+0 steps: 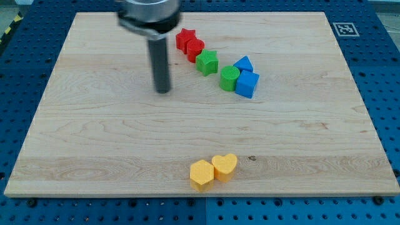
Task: Place the yellow blocks parallel to each other
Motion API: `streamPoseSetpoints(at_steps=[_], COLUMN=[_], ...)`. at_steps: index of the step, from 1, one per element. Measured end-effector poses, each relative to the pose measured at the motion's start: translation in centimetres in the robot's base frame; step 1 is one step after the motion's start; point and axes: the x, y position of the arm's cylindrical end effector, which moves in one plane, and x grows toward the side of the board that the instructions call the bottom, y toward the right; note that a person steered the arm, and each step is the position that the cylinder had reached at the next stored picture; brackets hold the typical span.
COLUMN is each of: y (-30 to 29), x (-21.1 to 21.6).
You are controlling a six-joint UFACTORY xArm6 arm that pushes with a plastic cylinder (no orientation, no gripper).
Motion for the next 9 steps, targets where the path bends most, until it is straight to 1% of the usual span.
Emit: streamPoseSetpoints(at_steps=[1, 2, 3, 4, 7, 8, 9], y=[-4.6, -5.2, -3.6, -2.3, 18.2, 23.2, 25.5], x=[5.2, 12.8, 18.2, 18.5, 18.3, 18.3, 16.5])
